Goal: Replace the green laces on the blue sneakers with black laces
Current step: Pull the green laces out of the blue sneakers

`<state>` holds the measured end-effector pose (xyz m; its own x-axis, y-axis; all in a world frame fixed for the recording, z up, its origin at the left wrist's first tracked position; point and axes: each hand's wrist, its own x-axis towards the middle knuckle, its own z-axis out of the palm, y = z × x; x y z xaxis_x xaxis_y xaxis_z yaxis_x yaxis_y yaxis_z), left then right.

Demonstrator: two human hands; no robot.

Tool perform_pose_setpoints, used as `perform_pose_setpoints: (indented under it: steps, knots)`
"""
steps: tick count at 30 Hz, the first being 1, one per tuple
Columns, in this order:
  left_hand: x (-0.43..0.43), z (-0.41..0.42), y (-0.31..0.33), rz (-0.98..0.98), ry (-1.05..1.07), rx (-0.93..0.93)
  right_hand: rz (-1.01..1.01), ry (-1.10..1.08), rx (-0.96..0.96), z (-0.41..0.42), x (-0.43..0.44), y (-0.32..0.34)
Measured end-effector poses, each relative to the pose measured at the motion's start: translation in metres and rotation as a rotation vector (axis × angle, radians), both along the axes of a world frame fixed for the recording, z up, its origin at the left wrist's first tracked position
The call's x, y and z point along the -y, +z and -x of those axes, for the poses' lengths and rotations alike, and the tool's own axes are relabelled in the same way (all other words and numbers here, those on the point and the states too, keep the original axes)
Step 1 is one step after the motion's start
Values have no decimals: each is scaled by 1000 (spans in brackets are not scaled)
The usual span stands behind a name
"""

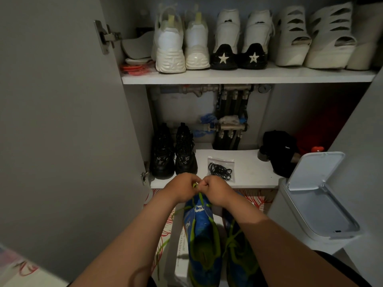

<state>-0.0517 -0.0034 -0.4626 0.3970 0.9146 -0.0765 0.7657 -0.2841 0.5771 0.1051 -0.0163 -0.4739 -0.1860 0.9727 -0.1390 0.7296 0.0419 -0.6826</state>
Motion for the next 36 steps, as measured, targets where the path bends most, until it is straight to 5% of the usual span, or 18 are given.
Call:
perform_pose_setpoints:
  steps: [8, 13, 18, 21, 27, 31, 36]
  knots:
    - [3, 7, 11, 38, 130, -80, 105, 2, -1, 0, 5, -6]
    - [4, 1, 13, 176, 262, 221, 186, 105, 245, -2, 12, -16]
    - [-5, 3, 15, 265, 513, 446, 161, 68, 254, -2, 12, -20]
    - [-4, 6, 13, 228, 470, 396, 133, 70, 248, 0, 11, -20]
    - [2, 8, 17, -121, 115, 9, 122, 72, 153, 3, 6, -11]
    - [8, 2, 17, -25, -54, -46, 79, 80, -2, 5, 3, -2]
    - [3, 9, 22, -1, 49, -183, 114, 19, -178, 2, 1, -4]
